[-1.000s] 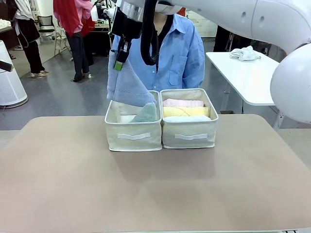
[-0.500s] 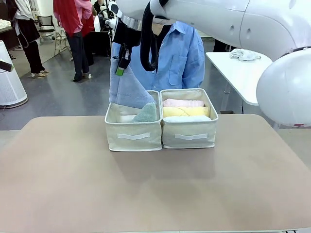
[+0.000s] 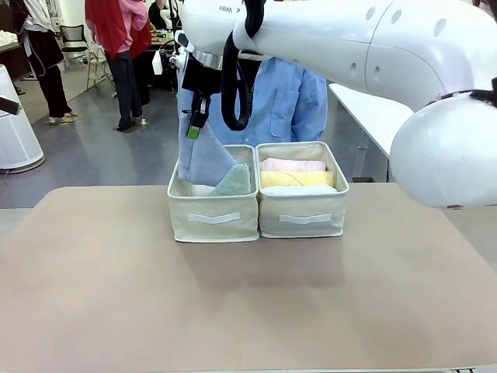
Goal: Sort the towels based on their folding style.
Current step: Pick up another triangle-folded towel from the table and place it in the left Fabric basket.
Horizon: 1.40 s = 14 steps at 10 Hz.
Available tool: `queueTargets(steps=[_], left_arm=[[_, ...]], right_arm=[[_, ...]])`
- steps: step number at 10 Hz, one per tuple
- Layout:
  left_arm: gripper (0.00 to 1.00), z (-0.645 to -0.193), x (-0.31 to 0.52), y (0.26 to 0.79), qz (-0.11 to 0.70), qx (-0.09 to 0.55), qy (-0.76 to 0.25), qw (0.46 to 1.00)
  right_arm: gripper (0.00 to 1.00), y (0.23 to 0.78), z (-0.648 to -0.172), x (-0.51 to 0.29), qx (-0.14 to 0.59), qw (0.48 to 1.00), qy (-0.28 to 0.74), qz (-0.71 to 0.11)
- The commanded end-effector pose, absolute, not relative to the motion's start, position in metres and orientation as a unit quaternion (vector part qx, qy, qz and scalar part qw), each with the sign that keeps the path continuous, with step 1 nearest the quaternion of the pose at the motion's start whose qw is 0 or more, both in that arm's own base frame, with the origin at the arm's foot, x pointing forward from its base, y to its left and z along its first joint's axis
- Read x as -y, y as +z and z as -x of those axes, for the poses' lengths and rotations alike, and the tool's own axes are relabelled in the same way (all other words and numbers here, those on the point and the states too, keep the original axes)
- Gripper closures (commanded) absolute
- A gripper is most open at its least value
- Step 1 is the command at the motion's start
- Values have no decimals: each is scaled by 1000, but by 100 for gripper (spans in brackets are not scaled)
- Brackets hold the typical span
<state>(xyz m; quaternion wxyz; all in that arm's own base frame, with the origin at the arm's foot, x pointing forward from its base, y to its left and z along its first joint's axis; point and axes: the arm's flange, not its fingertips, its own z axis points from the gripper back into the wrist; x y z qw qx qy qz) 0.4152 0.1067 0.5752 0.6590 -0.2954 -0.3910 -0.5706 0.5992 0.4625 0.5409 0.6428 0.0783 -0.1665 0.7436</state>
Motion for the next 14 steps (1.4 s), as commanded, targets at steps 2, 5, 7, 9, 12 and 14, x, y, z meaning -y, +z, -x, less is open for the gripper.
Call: queueTargets(steps=[2, 5, 7, 9, 12, 14], left_arm=[[0, -414, -107, 577, 295, 394, -571, 657], [0, -414, -107, 577, 295, 394, -571, 657], [0, -414, -107, 577, 295, 394, -571, 657], [0, -414, -107, 577, 295, 394, -571, 657], [0, -414, -107, 577, 295, 394, -571, 657], [0, -414, -107, 577, 295, 394, -571, 657]], right_arm=[[82, 545, -617, -483, 135, 655, 741, -65], [82, 528, -618, -489, 116, 655, 743, -77], [82, 515, -620, -493, 105, 653, 744, -92], [82, 503, -620, -497, 88, 651, 749, -89], [82, 489, -622, -503, 66, 648, 753, -90], [82, 480, -624, -504, 53, 648, 755, -85]])
